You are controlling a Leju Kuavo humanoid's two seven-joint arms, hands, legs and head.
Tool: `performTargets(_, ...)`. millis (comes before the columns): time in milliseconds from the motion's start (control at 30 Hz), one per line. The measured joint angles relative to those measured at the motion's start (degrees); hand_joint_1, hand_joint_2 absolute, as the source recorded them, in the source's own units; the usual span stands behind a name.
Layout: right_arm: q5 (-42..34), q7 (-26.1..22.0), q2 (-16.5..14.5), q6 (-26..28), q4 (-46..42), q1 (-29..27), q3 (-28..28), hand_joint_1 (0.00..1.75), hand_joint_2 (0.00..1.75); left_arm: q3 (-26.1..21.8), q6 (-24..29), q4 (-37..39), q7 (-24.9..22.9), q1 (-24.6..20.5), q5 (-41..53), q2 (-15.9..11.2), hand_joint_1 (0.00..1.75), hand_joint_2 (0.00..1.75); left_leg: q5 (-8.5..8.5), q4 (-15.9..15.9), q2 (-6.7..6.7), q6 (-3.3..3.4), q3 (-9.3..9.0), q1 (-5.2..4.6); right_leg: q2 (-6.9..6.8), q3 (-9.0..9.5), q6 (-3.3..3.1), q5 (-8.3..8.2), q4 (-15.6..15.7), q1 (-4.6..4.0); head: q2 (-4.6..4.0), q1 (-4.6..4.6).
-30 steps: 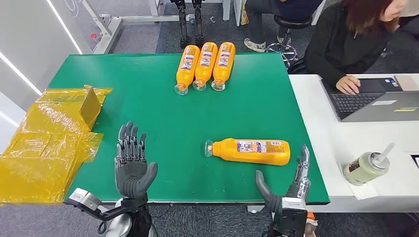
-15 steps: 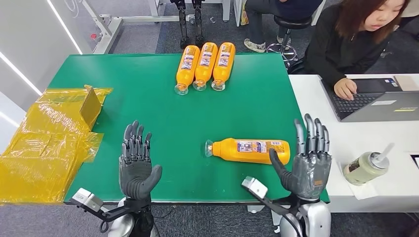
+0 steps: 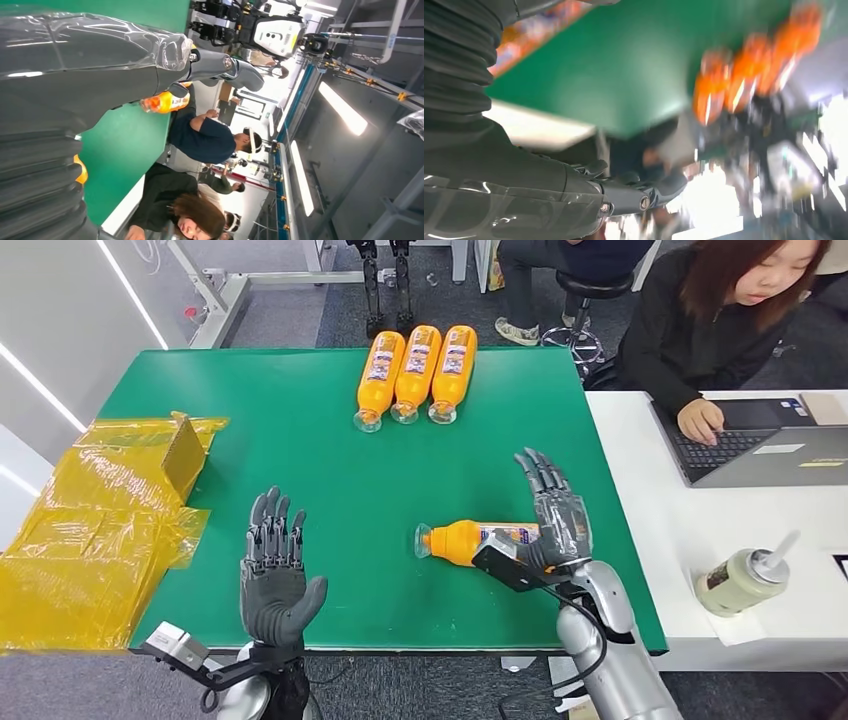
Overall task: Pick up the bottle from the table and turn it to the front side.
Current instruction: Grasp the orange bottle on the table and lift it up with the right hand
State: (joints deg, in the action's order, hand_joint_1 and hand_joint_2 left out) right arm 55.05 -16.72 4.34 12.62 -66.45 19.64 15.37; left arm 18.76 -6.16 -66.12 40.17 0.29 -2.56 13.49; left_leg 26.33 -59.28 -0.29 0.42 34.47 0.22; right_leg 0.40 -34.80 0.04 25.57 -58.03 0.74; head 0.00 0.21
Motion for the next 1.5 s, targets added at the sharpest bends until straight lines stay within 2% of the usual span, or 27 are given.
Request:
performTargets(167,-6.4,-1.4,3.4,-13.4,8.0,5.2,5.6,0.0,1.75,0.0,0.0,-0.1,0.0,0.9,0.4,-0.4,0.0,1.75,0.0,0.0,-0.02,0.01,0.04,-0.01,-0.02,0.0,0.0,0.0,0.0,0.01,0.0,0.01)
performTargets(267,-8.6,-2.1,5.6,-19.2,12.9,9.5,9.7,0.0,1.75,-0.1,-0.2,-0.1,0.0,1.1,0.4,-0.8,0.0,1.75,-0.02,0.0,-0.02,0.03,0.05,-0.02,-0.03,0.0,0.02,-0.01,0.0,0.02,0.0,0.01)
performTargets(533,-11.9,0.4,9.8,-26.8,19.7,17.1,19.0,0.0,1.75,-0.1,-1.0,-0.1,0.0,1.2,0.4,-1.4,0.0,1.75,-0.04,-0.1,-0.05,0.06,0.04,-0.03,-0.04,0.0,0.04,-0.02,0.0,0.02,0.0,0.01)
performTargets(833,-14.5,1.6,12.2,-29.3,22.6,20.9,25.1,0.0,1.75,-0.1,-1.1,-0.1,0.0,1.2,0.2,-1.6,0.0,1.75,-0.03,-0.1,-0.06,0.06,0.04,-0.03,-0.04,-0.01,0.04,-0.02,0.0,0.02,0.0,0.01)
performTargets(1133,-29.6,5.4,15.7,-39.5,23.4,26.6,35.4,0.03,1.75,-0.2,-1.4,-0.1,0.0,1.2,-1.5,-1.9,0.0,1.75,-0.04,-0.1,-0.06,0.06,0.04,-0.03,-0.05,0.02,0.04,-0.03,0.0,0.02,0.0,0.01)
performTargets(1167,-31.5,6.1,16.0,-40.2,23.3,27.2,37.0,0.35,1.75,-0.3,-1.5,-0.1,0.0,1.3,-1.6,-2.0,0.0,1.75,-0.04,-0.1,-0.06,0.06,0.04,-0.03,-0.05,0.01,0.04,-0.03,0.0,0.02,0.0,0.01)
performTargets(1267,-36.1,7.7,17.0,-41.7,22.6,29.0,42.0,1.59,1.75,-0.4,-1.7,-0.1,0.0,1.3,-2.2,-2.2,0.0,1.75,-0.04,-0.1,-0.06,0.06,0.03,-0.03,-0.05,0.01,0.04,-0.03,0.0,0.02,0.0,0.0)
performTargets(1300,-37.1,8.0,17.3,-42.1,22.4,29.5,43.5,1.71,1.75,-0.5,-1.7,-0.1,0.0,1.3,-2.4,-2.3,0.0,1.75,-0.04,-0.1,-0.06,0.06,0.03,-0.03,-0.05,0.01,0.04,-0.03,0.0,0.02,0.0,0.0)
performTargets(1333,-38.0,8.2,17.7,-42.4,22.1,30.0,44.9,1.73,1.75,-0.5,-1.7,-0.1,0.0,1.3,-2.6,-2.3,0.0,1.75,-0.04,-0.1,-0.06,0.06,0.04,-0.03,-0.05,0.01,0.04,-0.03,0.0,0.02,0.0,0.0)
performTargets(1500,-42.9,9.7,20.0,-43.1,19.6,32.3,50.5,1.75,1.75,-0.7,-1.7,-0.1,0.0,1.5,-3.2,-2.6,0.0,1.75,-0.04,-0.1,-0.08,0.06,0.05,-0.03,-0.06,0.01,0.04,-0.03,0.0,0.02,0.0,0.0)
